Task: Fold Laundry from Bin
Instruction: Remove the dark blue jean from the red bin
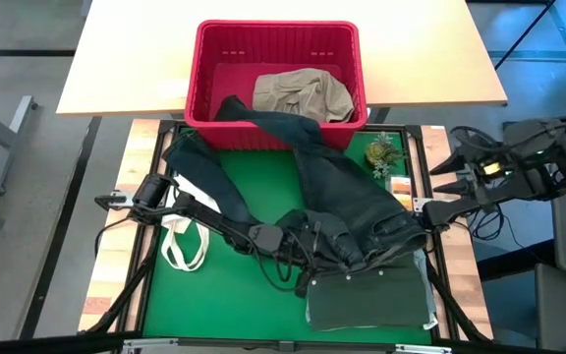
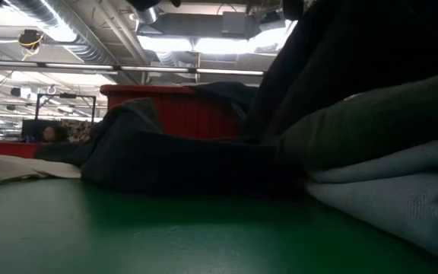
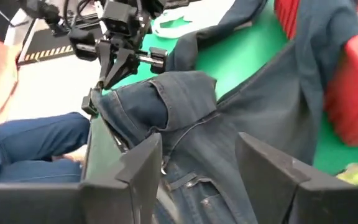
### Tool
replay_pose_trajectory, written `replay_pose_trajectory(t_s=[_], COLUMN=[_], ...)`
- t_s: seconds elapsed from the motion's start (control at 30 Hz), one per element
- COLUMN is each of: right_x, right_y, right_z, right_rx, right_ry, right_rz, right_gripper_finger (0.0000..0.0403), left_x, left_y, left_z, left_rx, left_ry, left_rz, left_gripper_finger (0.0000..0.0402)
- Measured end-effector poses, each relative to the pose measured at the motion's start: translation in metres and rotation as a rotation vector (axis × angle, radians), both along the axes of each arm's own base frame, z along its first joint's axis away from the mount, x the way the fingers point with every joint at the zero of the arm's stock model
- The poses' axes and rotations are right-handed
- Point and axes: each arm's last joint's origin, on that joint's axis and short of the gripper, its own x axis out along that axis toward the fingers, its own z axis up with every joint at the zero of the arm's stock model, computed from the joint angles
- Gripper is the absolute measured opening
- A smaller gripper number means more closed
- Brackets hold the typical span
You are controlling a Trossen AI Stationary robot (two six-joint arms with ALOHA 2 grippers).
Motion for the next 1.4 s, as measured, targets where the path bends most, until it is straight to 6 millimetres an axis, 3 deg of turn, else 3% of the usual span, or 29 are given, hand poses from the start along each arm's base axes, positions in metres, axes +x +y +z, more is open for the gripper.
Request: replay_pose_trajectory(t_s=[0.33,0.63,0.87,1.03,1.27,1.4], right_x=[0.087,0.153,0.183,0.199,0.216,0.216], right_y=[0.0,0.05,0.09,0.108,0.115,0.114], right_z=[-0.017,-0.042,-0.067,-0.083,-0.1,-0.102], right_rx=[0.068,-0.034,-0.27,-0.384,-0.439,-0.475], right_ry=[0.233,0.353,0.43,0.472,0.532,0.548], right_rz=[0.083,0.247,0.237,0.23,0.219,0.203], right_gripper_finger=[0.0191,0.0183,0.0183,0.0183,0.0182,0.0161], left_x=[0.004,0.01,0.011,0.011,0.011,0.01], left_y=[0.015,0.038,0.044,0.044,0.041,0.038], left_z=[0.001,0.001,0.001,0.001,0.001,0.001], left_rx=[-0.002,-0.004,-0.004,-0.003,0.001,0.004], left_ry=[-0.004,-0.004,-0.004,-0.003,-0.003,-0.004], left_rz=[0.038,0.11,0.124,0.117,0.082,0.056], left_gripper_finger=[0.0015,0.0015,0.0015,0.0015,0.0015,0.0015])
